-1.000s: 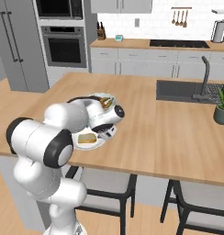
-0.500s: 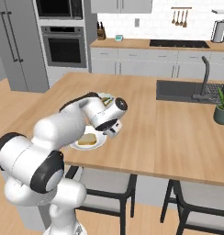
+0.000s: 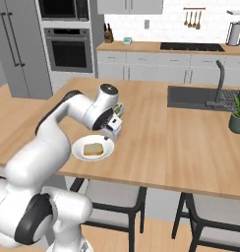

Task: Start the toaster. Once the lever pops up, take the bread to the plate on the dining counter.

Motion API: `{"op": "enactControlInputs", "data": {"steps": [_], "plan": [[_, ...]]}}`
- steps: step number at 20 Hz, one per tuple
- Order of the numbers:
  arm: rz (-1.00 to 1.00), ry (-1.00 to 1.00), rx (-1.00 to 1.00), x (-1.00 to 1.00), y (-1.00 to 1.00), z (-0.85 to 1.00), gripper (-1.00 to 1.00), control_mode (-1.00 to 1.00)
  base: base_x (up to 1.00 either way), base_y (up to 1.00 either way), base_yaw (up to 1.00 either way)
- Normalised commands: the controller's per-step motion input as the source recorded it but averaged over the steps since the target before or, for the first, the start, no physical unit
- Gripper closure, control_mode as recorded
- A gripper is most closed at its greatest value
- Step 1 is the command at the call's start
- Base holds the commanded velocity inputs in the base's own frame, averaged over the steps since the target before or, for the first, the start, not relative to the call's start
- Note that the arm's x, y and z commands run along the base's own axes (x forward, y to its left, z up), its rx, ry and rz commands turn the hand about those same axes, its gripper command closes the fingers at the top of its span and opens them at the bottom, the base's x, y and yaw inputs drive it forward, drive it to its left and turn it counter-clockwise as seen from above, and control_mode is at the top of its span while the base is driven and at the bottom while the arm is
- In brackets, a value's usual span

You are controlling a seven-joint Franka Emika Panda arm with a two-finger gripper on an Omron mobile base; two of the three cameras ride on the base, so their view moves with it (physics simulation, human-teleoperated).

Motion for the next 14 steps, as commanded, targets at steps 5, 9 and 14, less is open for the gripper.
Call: {"op": "enactControlInputs", "data": {"steps": [5,9,14], "plan": [[0.0,0.13,-0.15,-0.56,-0.14,0.43,-1.0,-1.0,0.0,0.0,0.0],[0.06,0.07,-0.11,-0.68,-0.42,0.05,-1.0,-1.0,0.0,0.0,0.0],[0.04,0.04,-0.16,-0.71,0.14,-0.01,-1.0,-1.0,0.0,0.0,0.0]]}}
